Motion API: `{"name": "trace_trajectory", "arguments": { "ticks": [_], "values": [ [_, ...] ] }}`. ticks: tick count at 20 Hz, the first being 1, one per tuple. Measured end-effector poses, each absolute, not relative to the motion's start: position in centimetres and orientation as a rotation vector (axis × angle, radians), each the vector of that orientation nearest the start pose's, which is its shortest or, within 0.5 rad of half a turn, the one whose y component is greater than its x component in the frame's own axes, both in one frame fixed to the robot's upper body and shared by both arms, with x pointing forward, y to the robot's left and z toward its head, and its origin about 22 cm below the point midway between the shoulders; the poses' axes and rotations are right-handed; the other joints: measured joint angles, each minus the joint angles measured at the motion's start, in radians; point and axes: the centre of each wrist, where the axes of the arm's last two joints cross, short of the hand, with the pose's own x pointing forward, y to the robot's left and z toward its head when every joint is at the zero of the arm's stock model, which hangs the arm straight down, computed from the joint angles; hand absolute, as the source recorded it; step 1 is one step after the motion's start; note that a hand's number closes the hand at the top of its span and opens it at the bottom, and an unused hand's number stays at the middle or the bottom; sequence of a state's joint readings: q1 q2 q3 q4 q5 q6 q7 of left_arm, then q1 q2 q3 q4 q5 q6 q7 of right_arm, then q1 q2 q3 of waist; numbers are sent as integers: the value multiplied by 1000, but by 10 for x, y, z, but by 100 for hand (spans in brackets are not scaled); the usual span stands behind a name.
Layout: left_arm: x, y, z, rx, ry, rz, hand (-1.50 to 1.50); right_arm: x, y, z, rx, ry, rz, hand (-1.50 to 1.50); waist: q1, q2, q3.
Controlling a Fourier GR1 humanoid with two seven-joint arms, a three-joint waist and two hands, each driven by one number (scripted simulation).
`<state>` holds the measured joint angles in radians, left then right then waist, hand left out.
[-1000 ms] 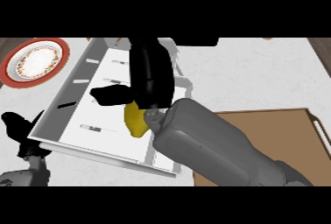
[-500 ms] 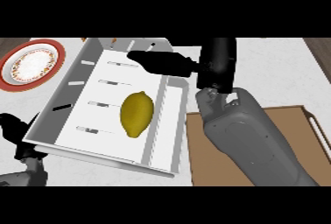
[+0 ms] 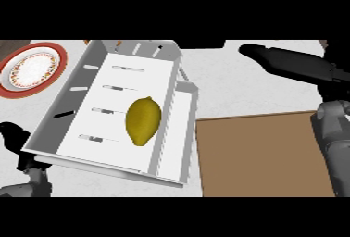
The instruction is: Pick the lemon from the tray and place it in the tiered basket
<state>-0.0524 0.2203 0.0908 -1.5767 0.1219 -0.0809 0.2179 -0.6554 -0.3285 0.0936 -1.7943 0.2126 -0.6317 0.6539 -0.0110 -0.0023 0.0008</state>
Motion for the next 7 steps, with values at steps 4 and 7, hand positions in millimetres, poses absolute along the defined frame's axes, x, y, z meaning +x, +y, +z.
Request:
{"name": "trace_trajectory", "arguments": {
  "ticks": [4, 7],
  "values": [
    [256, 298, 35, 81, -1413, -76, 0, 287, -247, 245, -418, -1895, -265, -150, -2, 0, 0],
    [252, 291, 39, 76, -1415, -83, 0, 281, -286, 250, -438, -1897, -263, -150, 3, 0, 0]
  ]
}}
